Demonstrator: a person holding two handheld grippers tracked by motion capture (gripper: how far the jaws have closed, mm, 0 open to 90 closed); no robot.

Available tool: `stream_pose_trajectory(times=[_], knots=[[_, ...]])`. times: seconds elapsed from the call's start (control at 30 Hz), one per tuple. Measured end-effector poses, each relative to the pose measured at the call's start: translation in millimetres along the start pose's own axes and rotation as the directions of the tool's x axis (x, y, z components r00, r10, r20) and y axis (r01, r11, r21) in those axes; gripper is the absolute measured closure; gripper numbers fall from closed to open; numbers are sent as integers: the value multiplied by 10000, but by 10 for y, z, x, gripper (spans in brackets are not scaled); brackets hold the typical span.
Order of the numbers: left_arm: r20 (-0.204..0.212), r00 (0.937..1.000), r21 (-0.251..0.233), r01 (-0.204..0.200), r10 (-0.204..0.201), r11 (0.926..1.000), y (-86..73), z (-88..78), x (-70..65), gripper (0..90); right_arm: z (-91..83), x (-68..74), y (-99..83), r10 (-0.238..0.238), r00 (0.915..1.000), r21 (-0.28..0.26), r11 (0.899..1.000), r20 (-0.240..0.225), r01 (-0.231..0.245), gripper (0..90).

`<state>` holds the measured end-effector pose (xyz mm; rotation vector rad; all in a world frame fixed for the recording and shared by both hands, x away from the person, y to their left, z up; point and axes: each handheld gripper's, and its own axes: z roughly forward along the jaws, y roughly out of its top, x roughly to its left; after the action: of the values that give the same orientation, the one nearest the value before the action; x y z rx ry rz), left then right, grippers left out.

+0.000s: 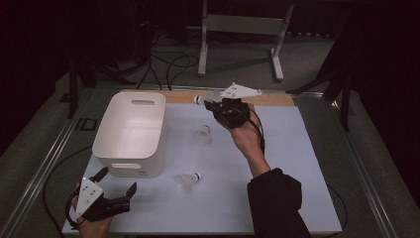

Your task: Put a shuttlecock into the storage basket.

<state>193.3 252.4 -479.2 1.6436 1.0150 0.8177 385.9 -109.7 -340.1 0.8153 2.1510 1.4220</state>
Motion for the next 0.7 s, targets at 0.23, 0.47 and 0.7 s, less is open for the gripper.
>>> stream_pose_trajectory(times=[0.23, 0.47, 0.7], knots=[[-30, 10000, 57, -30, 30, 10000, -1, 3, -1, 3, 25, 7, 34, 20, 9999, -92, 10000, -109, -21, 892], [-58, 9999, 78, -108, 108, 9999, 2, 3, -9, 3, 60, 50, 94, -110, 9998, -51, 9999, -192, 109, 892], [-49, 9999, 88, -95, 96, 9999, 1, 5, -8, 3, 113, 97, 145, -250, 9993, -27, 9997, -289, 249, 892]])
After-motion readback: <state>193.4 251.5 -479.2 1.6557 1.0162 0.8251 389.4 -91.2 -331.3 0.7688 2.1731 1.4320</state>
